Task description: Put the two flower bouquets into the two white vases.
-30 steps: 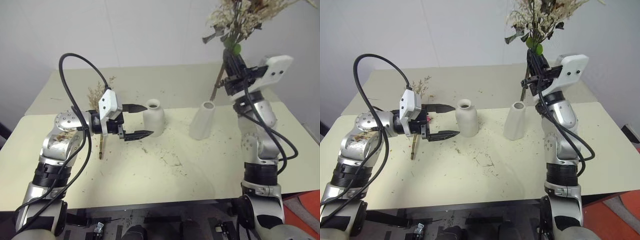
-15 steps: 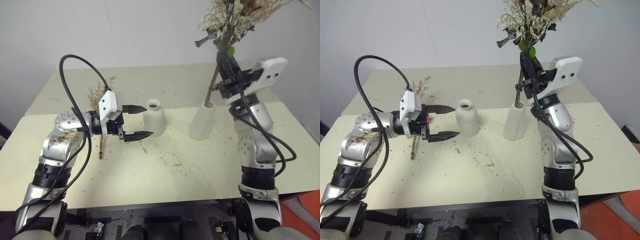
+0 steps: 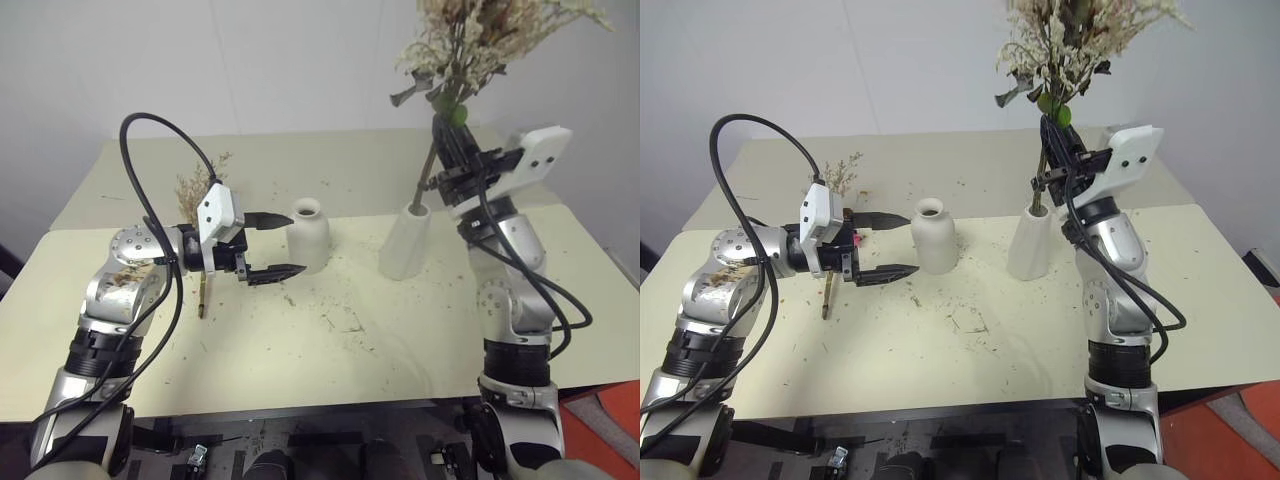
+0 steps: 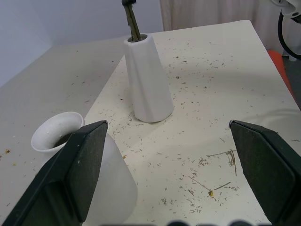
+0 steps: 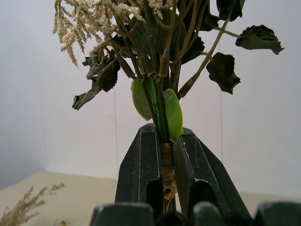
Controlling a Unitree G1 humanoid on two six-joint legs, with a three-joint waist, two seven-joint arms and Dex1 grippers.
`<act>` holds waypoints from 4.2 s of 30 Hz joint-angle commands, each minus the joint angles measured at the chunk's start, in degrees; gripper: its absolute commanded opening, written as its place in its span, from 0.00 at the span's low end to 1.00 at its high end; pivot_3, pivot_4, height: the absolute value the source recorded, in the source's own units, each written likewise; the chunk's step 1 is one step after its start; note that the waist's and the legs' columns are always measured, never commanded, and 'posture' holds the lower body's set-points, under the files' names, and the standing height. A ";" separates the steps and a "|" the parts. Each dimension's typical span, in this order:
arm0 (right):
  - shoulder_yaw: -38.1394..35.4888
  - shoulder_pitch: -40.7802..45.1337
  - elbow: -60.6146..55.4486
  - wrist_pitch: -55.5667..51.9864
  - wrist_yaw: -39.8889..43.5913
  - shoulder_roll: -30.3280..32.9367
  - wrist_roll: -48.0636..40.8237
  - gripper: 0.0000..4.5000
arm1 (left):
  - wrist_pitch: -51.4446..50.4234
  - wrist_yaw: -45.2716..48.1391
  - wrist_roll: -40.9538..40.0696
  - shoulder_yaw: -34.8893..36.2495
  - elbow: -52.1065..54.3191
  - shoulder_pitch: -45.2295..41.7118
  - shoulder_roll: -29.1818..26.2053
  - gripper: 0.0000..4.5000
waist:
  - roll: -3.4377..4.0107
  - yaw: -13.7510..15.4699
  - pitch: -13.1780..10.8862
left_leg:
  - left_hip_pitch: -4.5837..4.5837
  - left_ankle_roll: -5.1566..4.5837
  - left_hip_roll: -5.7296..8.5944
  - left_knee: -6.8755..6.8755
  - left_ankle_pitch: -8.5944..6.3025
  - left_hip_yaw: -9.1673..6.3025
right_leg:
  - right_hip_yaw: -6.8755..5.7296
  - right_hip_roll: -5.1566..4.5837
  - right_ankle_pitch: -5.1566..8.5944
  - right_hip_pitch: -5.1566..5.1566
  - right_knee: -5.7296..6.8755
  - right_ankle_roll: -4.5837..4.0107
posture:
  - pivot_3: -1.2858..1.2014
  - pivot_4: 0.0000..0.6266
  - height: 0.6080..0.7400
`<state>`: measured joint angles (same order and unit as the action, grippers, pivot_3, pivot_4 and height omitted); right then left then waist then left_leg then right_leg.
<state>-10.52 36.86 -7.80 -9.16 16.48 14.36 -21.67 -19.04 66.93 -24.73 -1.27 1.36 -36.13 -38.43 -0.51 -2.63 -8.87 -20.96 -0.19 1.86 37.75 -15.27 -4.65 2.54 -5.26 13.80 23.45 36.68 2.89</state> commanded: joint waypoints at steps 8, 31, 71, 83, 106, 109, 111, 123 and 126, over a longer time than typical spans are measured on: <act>-0.70 0.72 3.00 4.02 1.42 -0.07 0.34 0.04 | 0.57 0.00 -0.25 1.39 1.40 -0.92 -0.91 1.00 | 0.00 -0.01 0.00 | 0.01 0.00 -0.01 0.00 0.00 0.00 | 0.00 0.01 0.00 0.00 0.00 0.00 | 0.52 0.24 1.00; 0.28 -3.51 8.22 9.07 2.20 -1.50 3.21 0.04 | 1.04 -0.09 -0.04 1.31 0.85 -1.21 -0.92 1.00 | 0.00 -0.07 0.00 | 0.01 0.00 0.00 0.00 0.00 0.00 | 0.00 0.00 0.00 -0.01 0.00 0.00 | 0.52 0.24 1.00; -4.71 -30.31 -25.97 -14.67 14.84 22.02 -4.93 0.99 | -12.60 -16.46 -1.64 8.39 10.28 6.78 -1.39 1.00 | -0.04 0.22 0.00 | 0.05 -0.09 -0.01 0.00 -0.05 -0.03 | -0.03 0.00 0.03 -0.18 -0.12 0.04 | 0.52 0.24 1.00; -0.35 -19.74 -31.14 -27.23 25.38 35.53 -19.04 0.99 | -55.53 -60.16 9.54 6.77 30.98 9.23 12.73 1.00 | -0.51 0.40 -0.27 | 0.79 -0.21 -0.12 0.01 -0.14 -0.07 | -0.15 0.08 0.07 -1.17 -0.68 0.11 | 0.52 0.24 1.00; 0.49 -18.18 -32.40 -31.01 21.77 34.47 -18.76 0.99 | -48.83 -67.64 19.47 9.16 -14.67 -14.92 16.91 1.00 | -0.60 2.52 -0.32 | 0.54 0.05 0.09 -0.06 -0.06 -0.10 | -0.15 -0.14 0.03 -0.81 -0.74 0.06 | 0.52 0.24 1.00; -0.47 -19.37 -33.38 -31.81 20.88 34.62 -18.89 0.99 | -47.30 -67.91 18.71 11.40 -21.37 -17.06 17.30 1.00 | -0.61 2.47 -0.32 | 0.50 0.05 0.09 -0.06 -0.06 -0.10 | -0.16 -0.14 0.04 -0.78 -0.76 0.06 | 0.52 0.24 1.00; -0.88 -19.98 -33.96 -32.22 20.51 34.64 -19.06 0.99 | -46.83 -67.34 18.08 12.37 -24.13 -17.83 17.57 1.00 | -0.60 2.37 -0.32 | 0.45 0.05 0.09 -0.07 -0.06 -0.08 | -0.14 -0.14 0.03 -0.70 -0.75 0.06 | 0.52 0.24 1.00; -1.15 -21.48 -34.83 -32.57 19.45 34.63 -18.55 1.00 | -43.55 -66.19 17.96 12.66 -30.54 -18.85 18.52 0.52 | -0.61 2.47 -0.31 | 0.06 0.11 0.12 -0.02 -0.02 -0.09 | -0.14 -0.16 0.00 -0.29 -0.61 0.07 | 0.52 0.24 1.00; -1.23 -21.56 -34.70 -32.45 19.53 34.69 -18.45 1.00 | -42.08 -66.43 18.44 12.10 -30.64 -18.77 18.56 0.32 | -0.61 2.43 -0.31 | 0.07 0.11 0.12 -0.02 -0.01 -0.08 | -0.14 -0.16 0.00 -0.29 -0.60 0.07 | 0.52 0.24 1.00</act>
<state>-9.87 15.04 -40.96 -41.86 36.11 48.53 -39.61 -62.82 0.71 -6.92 11.03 -29.83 -53.51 -19.72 -1.13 -0.20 -9.18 -20.89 -0.08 1.98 37.73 -15.28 -4.74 2.40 -5.42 13.80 23.16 36.08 2.96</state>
